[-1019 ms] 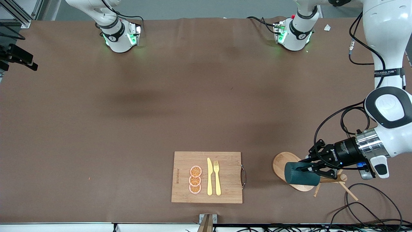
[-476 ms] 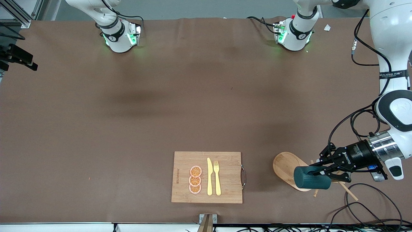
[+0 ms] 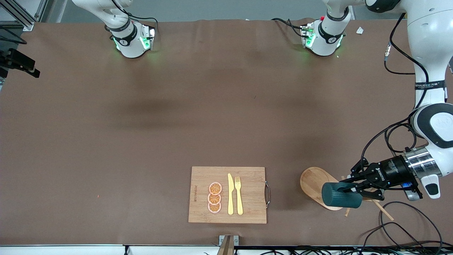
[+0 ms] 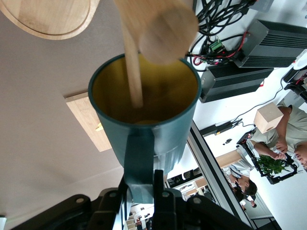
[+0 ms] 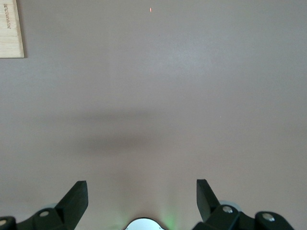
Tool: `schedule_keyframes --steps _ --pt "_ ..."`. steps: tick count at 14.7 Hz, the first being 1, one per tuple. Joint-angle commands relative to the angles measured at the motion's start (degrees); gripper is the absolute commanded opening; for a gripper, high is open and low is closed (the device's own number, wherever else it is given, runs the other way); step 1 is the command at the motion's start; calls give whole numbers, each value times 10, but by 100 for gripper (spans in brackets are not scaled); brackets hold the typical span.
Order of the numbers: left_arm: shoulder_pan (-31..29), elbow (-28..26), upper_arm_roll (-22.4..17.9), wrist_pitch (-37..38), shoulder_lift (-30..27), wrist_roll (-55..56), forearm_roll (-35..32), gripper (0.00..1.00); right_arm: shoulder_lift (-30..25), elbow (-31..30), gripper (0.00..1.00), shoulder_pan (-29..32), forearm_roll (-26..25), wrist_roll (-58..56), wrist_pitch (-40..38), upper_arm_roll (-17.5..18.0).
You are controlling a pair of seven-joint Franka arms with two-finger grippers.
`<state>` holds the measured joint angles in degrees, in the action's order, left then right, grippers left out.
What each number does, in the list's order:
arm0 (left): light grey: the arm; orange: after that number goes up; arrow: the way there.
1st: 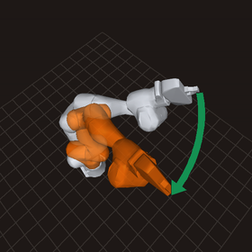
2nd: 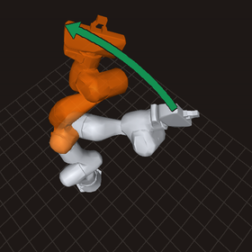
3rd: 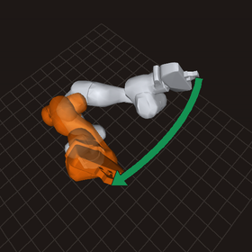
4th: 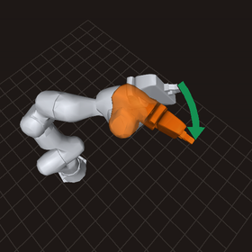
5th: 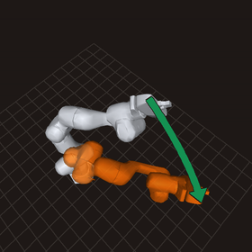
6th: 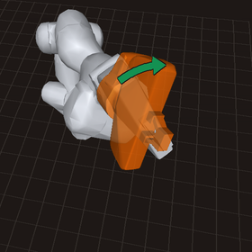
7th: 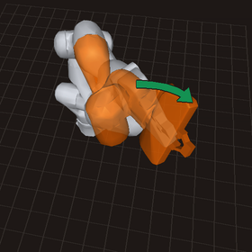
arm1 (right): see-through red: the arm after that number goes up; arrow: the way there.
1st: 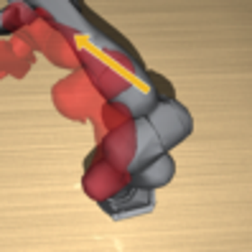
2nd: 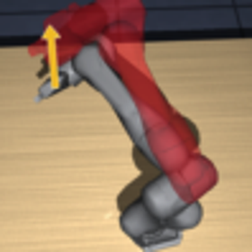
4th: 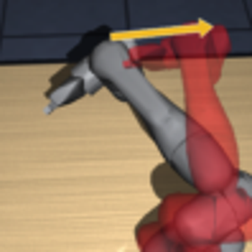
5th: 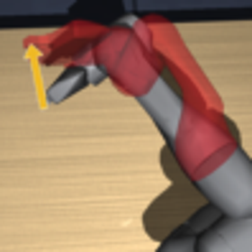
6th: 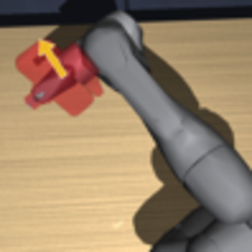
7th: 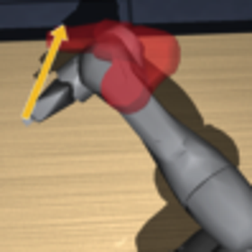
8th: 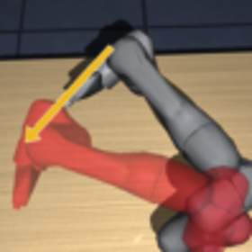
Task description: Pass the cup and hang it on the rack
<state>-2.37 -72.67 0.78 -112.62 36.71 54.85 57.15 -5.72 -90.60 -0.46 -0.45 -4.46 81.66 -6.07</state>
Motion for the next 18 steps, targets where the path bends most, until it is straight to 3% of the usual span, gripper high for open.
schedule_keyframes --steps 1,18 --pt "-18 -2 5 25 3 -31 23 1 -8 -4 100 -2 -10 0 -3 1" --pt "-47 -2 5 52 26 -105 53 1 -7 -5 100 -2 5 0 -4 0"
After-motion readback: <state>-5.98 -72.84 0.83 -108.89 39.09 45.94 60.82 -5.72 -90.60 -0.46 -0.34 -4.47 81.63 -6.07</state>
